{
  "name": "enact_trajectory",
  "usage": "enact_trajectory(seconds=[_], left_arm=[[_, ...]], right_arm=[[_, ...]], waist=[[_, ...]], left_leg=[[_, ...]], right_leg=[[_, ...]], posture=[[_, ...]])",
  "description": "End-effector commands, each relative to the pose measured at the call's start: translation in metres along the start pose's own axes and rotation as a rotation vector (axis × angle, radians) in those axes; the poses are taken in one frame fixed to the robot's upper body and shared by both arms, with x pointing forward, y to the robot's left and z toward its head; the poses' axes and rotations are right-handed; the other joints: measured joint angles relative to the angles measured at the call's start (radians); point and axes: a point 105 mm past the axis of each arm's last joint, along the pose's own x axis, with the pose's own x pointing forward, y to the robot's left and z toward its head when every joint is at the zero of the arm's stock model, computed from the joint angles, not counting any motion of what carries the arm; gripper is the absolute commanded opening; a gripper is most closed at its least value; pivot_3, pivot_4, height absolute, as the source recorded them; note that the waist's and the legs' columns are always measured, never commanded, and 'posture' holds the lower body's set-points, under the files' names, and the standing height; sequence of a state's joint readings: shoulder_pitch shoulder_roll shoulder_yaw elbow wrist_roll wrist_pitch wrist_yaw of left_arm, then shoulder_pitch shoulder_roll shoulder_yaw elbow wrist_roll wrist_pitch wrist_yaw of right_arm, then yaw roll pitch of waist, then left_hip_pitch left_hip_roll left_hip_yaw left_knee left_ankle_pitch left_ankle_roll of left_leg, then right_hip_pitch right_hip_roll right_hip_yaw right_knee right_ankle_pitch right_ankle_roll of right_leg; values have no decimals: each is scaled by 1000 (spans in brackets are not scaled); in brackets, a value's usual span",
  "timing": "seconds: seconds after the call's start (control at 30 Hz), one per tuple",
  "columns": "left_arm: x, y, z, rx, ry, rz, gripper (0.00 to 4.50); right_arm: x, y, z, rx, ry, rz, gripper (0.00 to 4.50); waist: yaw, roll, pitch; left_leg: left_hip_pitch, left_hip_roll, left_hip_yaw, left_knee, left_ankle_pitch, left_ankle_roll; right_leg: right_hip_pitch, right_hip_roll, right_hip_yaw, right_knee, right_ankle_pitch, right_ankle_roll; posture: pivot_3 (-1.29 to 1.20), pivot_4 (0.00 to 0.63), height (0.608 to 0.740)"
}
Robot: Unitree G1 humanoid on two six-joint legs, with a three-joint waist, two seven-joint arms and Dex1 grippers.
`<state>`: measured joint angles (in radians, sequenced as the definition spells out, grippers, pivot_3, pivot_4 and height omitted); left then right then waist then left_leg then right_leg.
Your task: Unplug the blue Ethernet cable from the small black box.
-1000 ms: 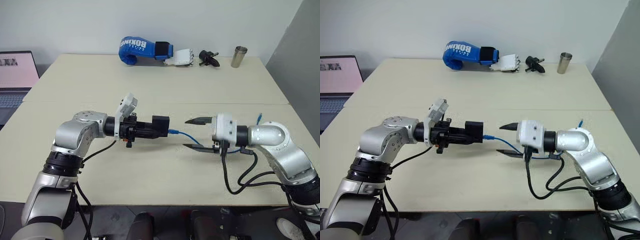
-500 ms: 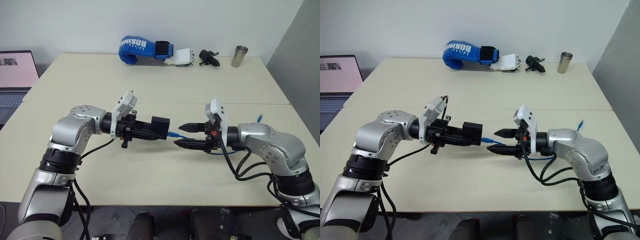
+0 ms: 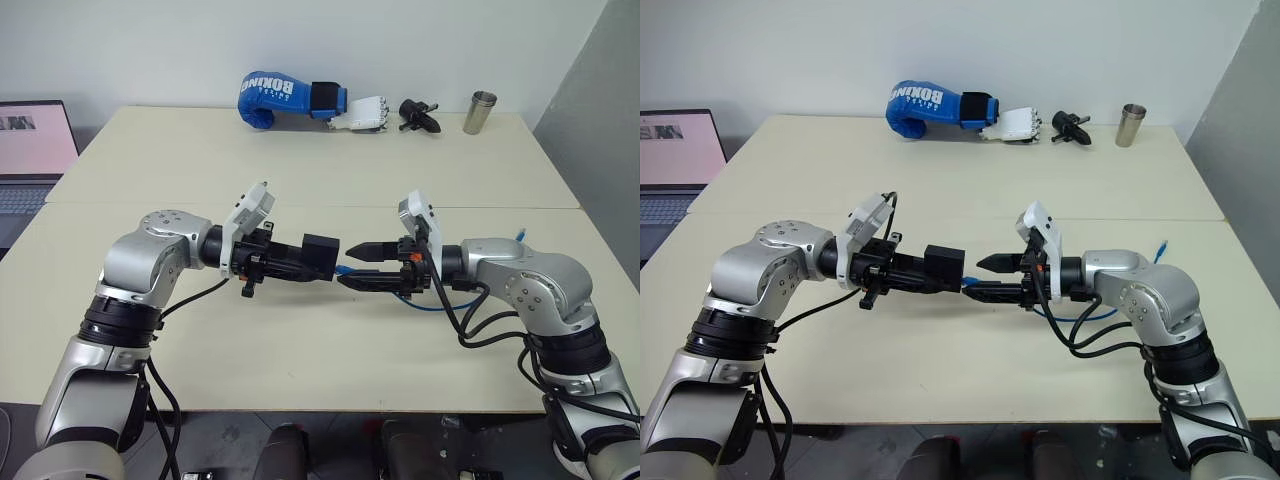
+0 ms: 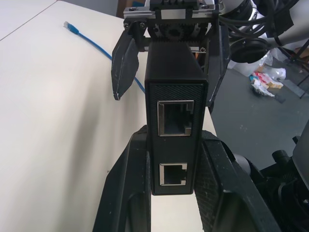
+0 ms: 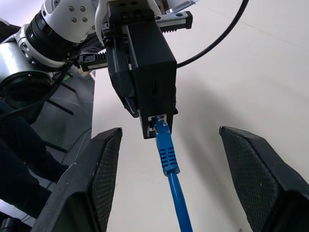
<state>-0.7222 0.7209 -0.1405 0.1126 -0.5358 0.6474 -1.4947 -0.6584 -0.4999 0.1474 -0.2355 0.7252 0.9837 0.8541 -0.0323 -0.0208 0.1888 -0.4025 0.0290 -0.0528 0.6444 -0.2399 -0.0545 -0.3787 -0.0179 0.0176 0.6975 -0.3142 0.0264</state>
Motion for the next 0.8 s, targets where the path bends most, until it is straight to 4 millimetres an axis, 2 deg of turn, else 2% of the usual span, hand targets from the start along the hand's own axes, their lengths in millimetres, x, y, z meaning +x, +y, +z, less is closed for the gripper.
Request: enact_trajectory(seconds=[0.03,0.57,0.63,0.67,0.8], left_arm=[[-3,-4,14,58,-19,-7,809],[-1,-6,13,60,-14,-14,809],[-1,-6,12,60,-12,-15,809],[-1,-6,12,60,-10,-15,809],[-1,-6,12,60,-10,-16,809]], right_arm=[[1,6,9,-45,-3,36,3410],[5,1,9,-44,14,36,3410],[5,0,9,-43,15,37,3041],[5,0,9,-44,17,40,2994],[5,1,9,-50,24,44,2038]], waist=[[0,0,0],[0,0,0],[0,0,0],[0,0,0],[0,0,0]], left_leg=[[0,0,0,0,0,0],[0,0,0,0,0,0],[0,0,0,0,0,0],[-1,0,0,0,0,0],[-1,0,0,0,0,0]], right_leg=[[0,0,0,0,0,0],[-1,0,0,0,0,0],[-1,0,0,0,0,0],[-1,0,0,0,0,0],[-1,0,0,0,0,0]], posture=[[0,150,740],[0,150,740],[0,150,740],[0,150,740],[0,150,740]])
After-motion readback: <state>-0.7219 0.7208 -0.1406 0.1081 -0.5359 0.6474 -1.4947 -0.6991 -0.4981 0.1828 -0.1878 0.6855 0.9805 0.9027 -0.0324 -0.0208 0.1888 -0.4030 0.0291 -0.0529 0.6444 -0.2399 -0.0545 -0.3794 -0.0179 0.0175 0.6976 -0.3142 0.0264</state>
